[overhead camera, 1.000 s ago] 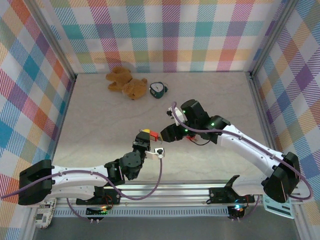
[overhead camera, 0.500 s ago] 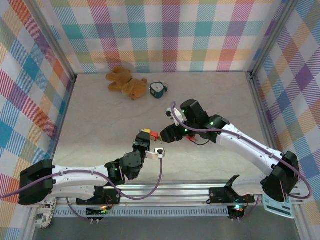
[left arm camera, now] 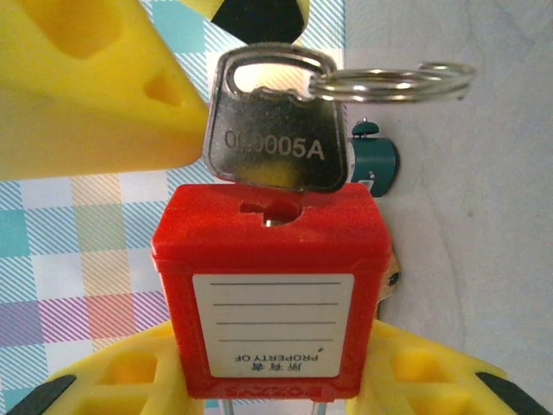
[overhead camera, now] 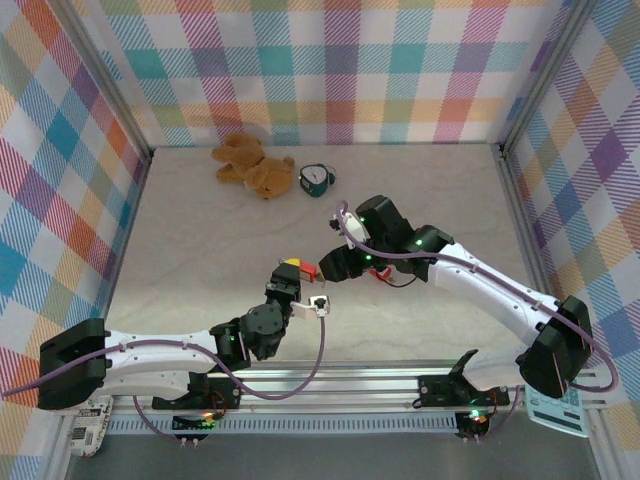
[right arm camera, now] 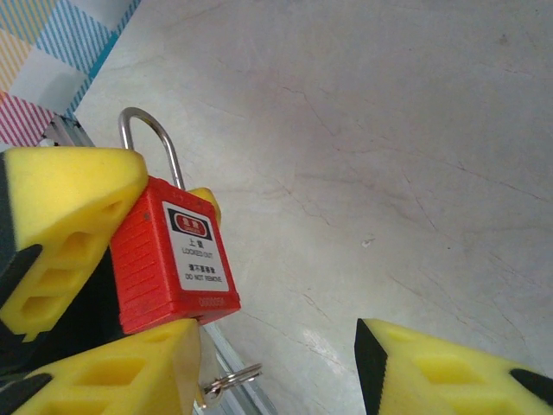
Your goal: Unlock with the key
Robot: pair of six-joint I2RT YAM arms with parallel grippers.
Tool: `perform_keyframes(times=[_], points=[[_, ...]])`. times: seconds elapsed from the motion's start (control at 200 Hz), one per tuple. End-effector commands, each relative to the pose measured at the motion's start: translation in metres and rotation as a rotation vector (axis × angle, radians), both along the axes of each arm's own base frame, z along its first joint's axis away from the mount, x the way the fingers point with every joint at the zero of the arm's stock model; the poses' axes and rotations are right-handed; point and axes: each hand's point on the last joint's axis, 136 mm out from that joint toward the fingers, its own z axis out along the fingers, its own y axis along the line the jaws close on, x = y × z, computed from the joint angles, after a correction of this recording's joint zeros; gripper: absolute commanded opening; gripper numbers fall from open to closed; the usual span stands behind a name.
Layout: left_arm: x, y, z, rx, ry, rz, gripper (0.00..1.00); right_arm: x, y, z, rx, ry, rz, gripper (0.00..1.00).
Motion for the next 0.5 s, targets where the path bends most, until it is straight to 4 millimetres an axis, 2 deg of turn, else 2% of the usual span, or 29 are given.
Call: perform_keyframes(times=[0.0,0.315,0.495], points=[[-0.002,0.000,0.017,-0.084,-0.023,0.006,0.00,0.001,0.003,0.008,-0.004,-0.028,0.019,0.51],[-0.002,-0.001,0.014,-0.079,-0.017,0.007,0.00,-0.016,0.009,0.027,0.073,-0.045,0.095,0.52],[-0.001,-0.002,0.015,-0.080,-0.021,0.011,0.00,-0.019,0.013,0.011,0.035,-0.024,0.109,0.52]])
